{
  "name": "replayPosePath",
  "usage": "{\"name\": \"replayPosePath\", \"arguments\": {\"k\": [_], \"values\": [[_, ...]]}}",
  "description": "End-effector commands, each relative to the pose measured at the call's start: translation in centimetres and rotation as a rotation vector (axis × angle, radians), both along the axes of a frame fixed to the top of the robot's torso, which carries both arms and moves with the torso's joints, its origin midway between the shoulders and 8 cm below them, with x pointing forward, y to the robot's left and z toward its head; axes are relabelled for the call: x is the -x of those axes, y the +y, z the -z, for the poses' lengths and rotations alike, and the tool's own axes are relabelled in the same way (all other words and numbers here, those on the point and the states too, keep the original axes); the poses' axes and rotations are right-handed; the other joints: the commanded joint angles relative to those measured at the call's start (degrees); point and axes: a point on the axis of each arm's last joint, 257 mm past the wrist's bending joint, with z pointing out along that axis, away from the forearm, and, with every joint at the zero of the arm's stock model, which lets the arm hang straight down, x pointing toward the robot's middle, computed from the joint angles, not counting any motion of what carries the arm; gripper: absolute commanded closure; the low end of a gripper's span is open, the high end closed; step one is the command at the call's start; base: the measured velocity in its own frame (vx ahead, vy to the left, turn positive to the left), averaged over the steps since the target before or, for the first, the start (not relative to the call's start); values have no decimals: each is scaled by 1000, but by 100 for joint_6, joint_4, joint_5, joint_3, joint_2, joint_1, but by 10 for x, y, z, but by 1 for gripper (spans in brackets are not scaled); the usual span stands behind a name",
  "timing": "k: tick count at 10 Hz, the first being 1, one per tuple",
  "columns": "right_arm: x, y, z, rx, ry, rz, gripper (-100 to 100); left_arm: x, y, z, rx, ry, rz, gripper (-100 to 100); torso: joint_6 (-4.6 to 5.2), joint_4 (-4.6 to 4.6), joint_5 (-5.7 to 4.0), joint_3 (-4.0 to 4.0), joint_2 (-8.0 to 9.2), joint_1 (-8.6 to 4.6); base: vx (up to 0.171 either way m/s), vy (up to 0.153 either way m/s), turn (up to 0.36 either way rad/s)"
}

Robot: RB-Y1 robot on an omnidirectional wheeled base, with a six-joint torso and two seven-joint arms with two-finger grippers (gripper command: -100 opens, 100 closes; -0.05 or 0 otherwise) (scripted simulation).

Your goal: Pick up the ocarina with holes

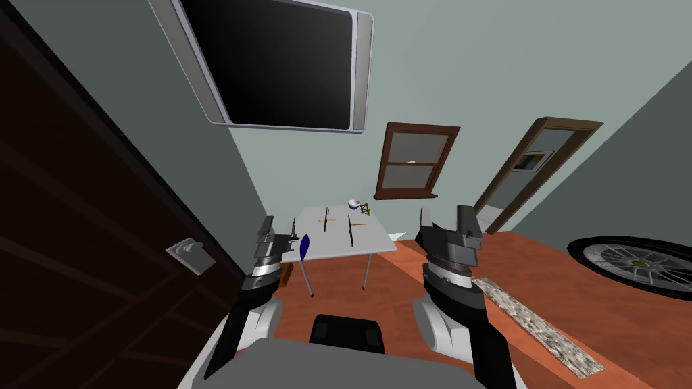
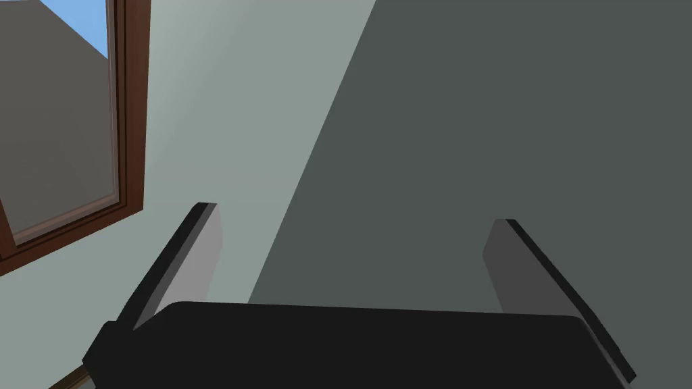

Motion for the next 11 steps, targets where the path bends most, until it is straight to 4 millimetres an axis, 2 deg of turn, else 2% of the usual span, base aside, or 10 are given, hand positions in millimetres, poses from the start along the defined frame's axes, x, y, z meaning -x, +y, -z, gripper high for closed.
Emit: {"name": "replayPosePath", "arguments": {"k": [1, 5, 11], "values": [[0, 0, 0, 0, 0, 0, 0, -3, 0, -3, -2, 6, 23, -100, 0, 0, 0, 0, 0, 0, -13, -14, -31], [0, 0, 0, 0, 0, 0, 0, -12, 6, -7, 22, 42, 79, -100, 0, 2, -2, 5, 9, -7, -25, -25, -40], [0, 0, 0, 0, 0, 0, 0, -29, 25, -9, 119, 116, 145, -100, 0, 1, -1, 2, 4, -5, -16, -25, -45]]}}
